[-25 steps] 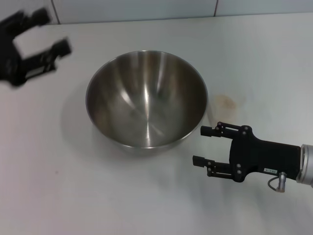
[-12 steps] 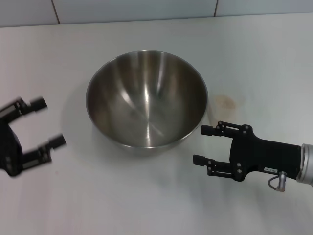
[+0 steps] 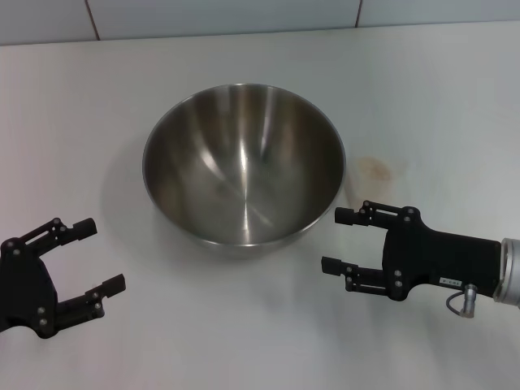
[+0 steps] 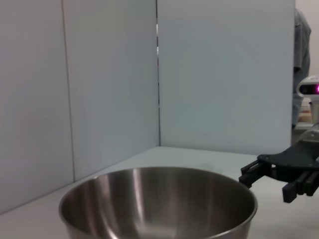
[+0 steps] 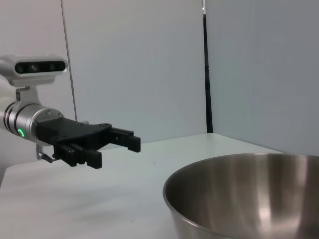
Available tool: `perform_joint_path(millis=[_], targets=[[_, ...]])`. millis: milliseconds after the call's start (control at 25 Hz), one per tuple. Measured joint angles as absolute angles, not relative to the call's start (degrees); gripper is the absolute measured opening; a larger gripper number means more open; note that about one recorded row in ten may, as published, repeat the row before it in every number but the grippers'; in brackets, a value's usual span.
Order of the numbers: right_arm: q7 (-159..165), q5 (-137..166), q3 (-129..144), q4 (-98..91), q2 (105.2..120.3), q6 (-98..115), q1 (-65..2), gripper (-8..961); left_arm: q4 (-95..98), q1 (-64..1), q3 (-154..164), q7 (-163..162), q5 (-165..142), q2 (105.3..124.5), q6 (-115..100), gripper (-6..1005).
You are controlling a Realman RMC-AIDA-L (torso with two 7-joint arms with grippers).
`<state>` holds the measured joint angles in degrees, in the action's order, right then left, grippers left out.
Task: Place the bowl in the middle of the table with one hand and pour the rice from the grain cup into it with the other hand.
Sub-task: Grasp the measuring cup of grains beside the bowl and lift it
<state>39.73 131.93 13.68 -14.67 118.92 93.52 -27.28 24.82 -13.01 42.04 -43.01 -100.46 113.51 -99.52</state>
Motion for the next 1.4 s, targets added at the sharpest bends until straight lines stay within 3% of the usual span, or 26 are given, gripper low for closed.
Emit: perform_joint_path(millis=[720,1400], targets=[[37.87,131.26,12.9,-14.63,119.03,94.66,-25.78,720,24.61,-13.48,42.01,-43.62,-100.49,113.63,-98.6,813],[14.79,101.1,11.09,2.94,119.49,102.8,-11.13,721,24.61,-14.69,42.01,-46.5,-100.32,113.23,-98.6,813]])
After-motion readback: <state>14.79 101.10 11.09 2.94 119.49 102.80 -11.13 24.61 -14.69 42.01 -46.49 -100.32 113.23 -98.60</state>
